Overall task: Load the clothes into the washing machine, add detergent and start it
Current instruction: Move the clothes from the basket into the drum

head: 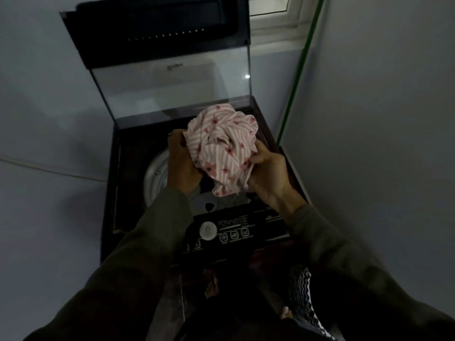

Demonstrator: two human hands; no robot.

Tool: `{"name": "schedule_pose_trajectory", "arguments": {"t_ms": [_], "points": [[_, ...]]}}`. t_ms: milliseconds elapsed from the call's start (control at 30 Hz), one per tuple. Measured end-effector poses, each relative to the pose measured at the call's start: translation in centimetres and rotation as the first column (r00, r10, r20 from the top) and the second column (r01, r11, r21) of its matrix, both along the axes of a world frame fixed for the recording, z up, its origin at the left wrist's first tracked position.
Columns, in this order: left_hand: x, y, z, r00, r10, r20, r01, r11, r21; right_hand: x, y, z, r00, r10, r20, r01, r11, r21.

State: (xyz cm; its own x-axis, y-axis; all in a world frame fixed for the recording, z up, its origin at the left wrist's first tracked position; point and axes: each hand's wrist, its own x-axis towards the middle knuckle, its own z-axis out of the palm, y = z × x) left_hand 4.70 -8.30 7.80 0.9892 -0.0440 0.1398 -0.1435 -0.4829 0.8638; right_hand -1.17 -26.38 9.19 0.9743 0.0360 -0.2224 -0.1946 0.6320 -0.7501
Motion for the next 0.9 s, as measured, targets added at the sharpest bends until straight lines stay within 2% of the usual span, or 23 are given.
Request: {"name": "schedule_pose_trajectory", "arguments": {"t_ms": [67, 100, 200, 233, 300, 367, 400, 467, 567, 600, 633, 667, 733, 800, 833, 900], "points": [[0.4, 1.9, 0.4, 0.998, 0.022, -0.052, -0.018, 0.996, 0.086, 1.3, 2.1, -0.1, 0.993, 0.119, 0.018, -0.120, 0.991, 0.064], [0.9, 2.8, -0.4, 0.997, 0.065, -0.033, -0.062, 0.996, 0.065, 2.1, 3.1, -0.7, 0.986, 0.169, 0.010, -0.169, 0.986, -0.004], [1.1, 4.4, -1.1, 0.995, 0.023, 0.101, -0.048, 0.964, 0.261, 4.4, 6.1, -2.4, 0.985, 0.157, -0.068, -0.171, 0.905, -0.390], [1.6, 4.9, -1.7, 0.998, 0.024, 0.052, -0.035, 0.975, 0.221, 4.9, 6.7, -3.3, 0.985, 0.148, -0.084, -0.170, 0.865, -0.472], [2.1, 6.2, -2.6, 0.996, -0.087, 0.030, 0.078, 0.970, 0.231, 6.0, 7.6, -5.2, 0.984, 0.162, -0.075, -0.178, 0.842, -0.509], [2.7, 7.5, -4.0, 0.970, -0.240, -0.041, 0.242, 0.934, 0.262, 6.7, 8.0, -6.2, 0.991, 0.101, -0.083, -0.130, 0.820, -0.557], [3.0, 8.1, -4.9, 0.960, -0.239, -0.145, 0.264, 0.946, 0.188, 7.1, 8.1, -6.7, 0.993, 0.070, -0.093, -0.113, 0.787, -0.607], [3.3, 8.8, -6.4, 0.925, -0.196, -0.326, 0.202, 0.979, -0.013, 7.6, 8.2, -8.1, 0.993, 0.103, -0.055, -0.110, 0.659, -0.744], [4.5, 8.4, -8.4, 0.815, -0.084, -0.573, -0.120, 0.943, -0.310, 8.4, 7.9, -11.5, 0.980, 0.191, -0.059, -0.150, 0.506, -0.850], [4.6, 7.8, -8.3, 0.770, -0.049, -0.636, -0.230, 0.909, -0.347, 8.5, 7.5, -13.1, 0.972, 0.233, -0.035, -0.140, 0.455, -0.880], [4.9, 7.3, -8.4, 0.744, -0.035, -0.667, -0.290, 0.882, -0.370, 8.3, 7.8, -13.1, 0.962, 0.273, -0.020, -0.130, 0.391, -0.911], [5.2, 7.0, -8.8, 0.726, -0.029, -0.687, -0.305, 0.882, -0.359, 8.2, 8.0, -12.8, 0.944, 0.329, -0.033, -0.161, 0.370, -0.915], [5.0, 6.7, -9.9, 0.732, -0.090, -0.676, -0.213, 0.912, -0.351, 8.0, 8.3, -12.5, 0.921, 0.368, -0.128, -0.241, 0.281, -0.929], [5.0, 6.6, -12.2, 0.727, -0.244, -0.642, 0.044, 0.949, -0.311, 8.3, 8.3, -13.0, 0.900, 0.356, -0.253, -0.335, 0.192, -0.922], [4.8, 6.5, -12.9, 0.716, -0.305, -0.628, 0.193, 0.951, -0.241, 8.4, 8.2, -13.4, 0.877, 0.357, -0.322, -0.385, 0.119, -0.915], [4.4, 6.2, -13.8, 0.757, -0.324, -0.567, 0.275, 0.946, -0.173, 8.5, 7.9, -14.1, 0.817, 0.386, -0.429, -0.451, -0.035, -0.892]]}}
